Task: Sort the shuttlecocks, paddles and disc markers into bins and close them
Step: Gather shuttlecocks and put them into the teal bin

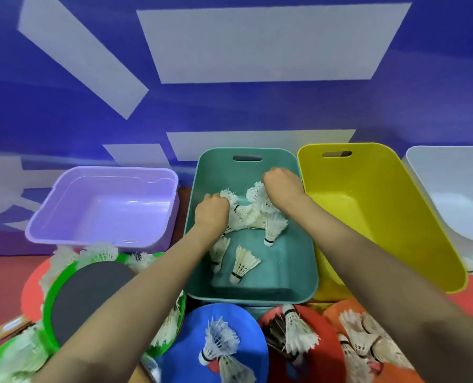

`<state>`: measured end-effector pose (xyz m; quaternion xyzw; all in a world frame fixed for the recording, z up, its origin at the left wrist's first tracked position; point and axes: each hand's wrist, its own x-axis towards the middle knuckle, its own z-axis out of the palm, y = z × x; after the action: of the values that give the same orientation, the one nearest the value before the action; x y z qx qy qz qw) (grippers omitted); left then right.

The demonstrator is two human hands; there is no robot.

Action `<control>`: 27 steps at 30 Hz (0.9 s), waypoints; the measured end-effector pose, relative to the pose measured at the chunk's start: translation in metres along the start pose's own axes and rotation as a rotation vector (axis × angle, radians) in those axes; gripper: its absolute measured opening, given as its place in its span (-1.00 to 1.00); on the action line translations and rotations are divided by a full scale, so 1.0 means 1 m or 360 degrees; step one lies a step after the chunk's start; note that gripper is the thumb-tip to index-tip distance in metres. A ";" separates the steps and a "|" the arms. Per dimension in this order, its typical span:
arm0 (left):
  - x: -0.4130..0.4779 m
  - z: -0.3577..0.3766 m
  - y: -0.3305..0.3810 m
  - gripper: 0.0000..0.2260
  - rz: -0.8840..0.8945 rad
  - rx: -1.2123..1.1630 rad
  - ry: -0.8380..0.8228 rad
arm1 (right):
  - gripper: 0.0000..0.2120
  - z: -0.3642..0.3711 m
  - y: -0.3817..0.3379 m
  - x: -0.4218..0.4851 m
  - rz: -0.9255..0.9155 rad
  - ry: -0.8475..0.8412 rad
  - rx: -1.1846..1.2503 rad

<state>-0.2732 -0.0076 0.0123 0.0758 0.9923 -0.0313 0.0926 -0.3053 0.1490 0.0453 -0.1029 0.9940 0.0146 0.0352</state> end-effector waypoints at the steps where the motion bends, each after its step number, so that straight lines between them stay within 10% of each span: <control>1: 0.003 0.002 0.000 -0.72 -0.0012 -0.0005 -0.0070 | -0.69 0.002 0.001 0.006 -0.0011 -0.0024 -0.0022; 8: 0.008 0.004 -0.002 -0.60 -0.0009 -0.0132 -0.0279 | -0.66 0.015 0.006 0.018 -0.0047 0.0030 -0.0156; 27: -0.204 -0.004 0.014 -0.71 0.0407 -0.1169 0.0789 | -0.75 -0.002 -0.014 -0.205 -0.0220 0.0784 0.1067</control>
<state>-0.0733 -0.0227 0.0542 0.1649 0.9126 0.3531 -0.1236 -0.1023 0.1773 0.0618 -0.1526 0.9132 -0.3370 -0.1711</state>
